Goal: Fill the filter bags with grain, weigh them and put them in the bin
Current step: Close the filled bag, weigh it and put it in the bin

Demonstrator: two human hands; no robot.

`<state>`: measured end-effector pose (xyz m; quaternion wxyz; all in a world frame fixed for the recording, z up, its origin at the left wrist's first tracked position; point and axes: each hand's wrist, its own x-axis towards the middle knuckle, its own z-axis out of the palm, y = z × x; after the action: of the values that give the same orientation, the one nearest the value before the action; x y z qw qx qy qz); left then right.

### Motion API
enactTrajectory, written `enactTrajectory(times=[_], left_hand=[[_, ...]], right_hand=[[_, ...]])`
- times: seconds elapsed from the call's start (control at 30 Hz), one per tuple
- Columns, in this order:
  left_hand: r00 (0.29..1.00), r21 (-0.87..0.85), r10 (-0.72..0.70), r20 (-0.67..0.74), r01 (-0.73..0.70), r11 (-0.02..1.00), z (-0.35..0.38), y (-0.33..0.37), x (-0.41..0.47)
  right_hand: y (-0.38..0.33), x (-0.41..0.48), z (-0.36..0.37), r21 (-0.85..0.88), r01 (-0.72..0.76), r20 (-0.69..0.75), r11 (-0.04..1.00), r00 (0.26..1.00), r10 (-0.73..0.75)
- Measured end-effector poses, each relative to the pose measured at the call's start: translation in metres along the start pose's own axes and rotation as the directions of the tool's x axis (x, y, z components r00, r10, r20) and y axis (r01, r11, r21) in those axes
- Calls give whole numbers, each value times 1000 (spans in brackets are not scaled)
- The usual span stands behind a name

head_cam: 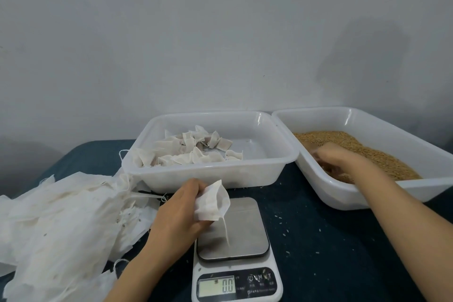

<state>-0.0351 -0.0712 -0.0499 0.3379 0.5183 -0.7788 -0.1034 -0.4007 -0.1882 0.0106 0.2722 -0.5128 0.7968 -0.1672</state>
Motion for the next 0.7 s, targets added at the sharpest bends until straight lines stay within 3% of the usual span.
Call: enactTrajectory(times=[0.23, 0.37, 0.5, 0.7], left_hand=[[999, -13, -30, -25, 30, 999, -2, 0, 0], [999, -14, -30, -35, 30, 999, -1, 2, 0], [997, -26, -58, -49, 57, 998, -2, 3, 0], [995, -69, -94, -44, 91, 993, -1, 2, 0]], right_hand=[[8, -12, -6, -122, -62, -160, 991, 986, 42], [17, -11, -10, -39, -55, -260, 998, 965, 43], [16, -13, -9, 31, -47, -243, 998, 968, 54], [18, -12, -12, -206, -127, -308, 970, 950, 59]])
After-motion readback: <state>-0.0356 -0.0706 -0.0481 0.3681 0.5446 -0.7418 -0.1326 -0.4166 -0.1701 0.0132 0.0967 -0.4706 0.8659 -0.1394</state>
